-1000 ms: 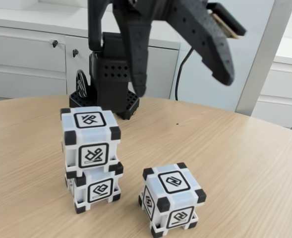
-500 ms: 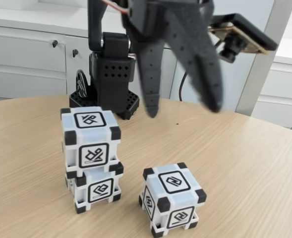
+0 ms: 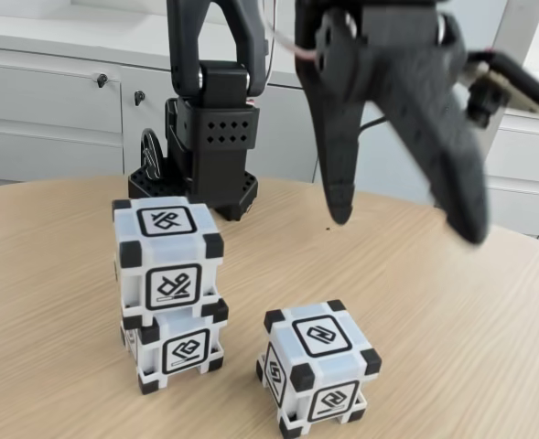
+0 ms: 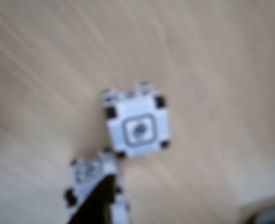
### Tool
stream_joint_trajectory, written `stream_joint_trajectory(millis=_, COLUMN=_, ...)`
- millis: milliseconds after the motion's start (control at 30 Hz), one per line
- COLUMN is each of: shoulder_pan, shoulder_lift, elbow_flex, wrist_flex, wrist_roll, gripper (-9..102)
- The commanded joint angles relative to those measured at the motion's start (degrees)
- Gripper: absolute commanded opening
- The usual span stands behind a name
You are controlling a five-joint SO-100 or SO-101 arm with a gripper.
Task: Stack cubes from left to right.
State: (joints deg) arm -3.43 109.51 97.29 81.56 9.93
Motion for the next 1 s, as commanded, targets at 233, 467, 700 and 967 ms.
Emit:
stream_joint_trajectory(millis=233, shoulder_pan=1.1, shoulder_lift=-5.4, elbow_flex=5.6, wrist_flex=-0.9, wrist_roll=-2.8, gripper=51)
stream_joint_trajectory(millis=467, shoulder_pan=1.1, shoulder_lift=-8.0, elbow_flex=5.6, wrist_flex=-1.0, wrist_roll=-9.4, gripper=52)
stream_joint_trajectory(millis=700, shoulder_pan=1.4, shoulder_lift=-8.4, elbow_flex=5.8, wrist_flex=-4.2, wrist_roll=-10.5, gripper=52)
stream_joint_trajectory(millis=967, shoulder_pan=2.8, shoulder_lift=-11.4, elbow_flex=9.3, wrist_flex=-8.1, wrist_roll=-11.0, gripper=47)
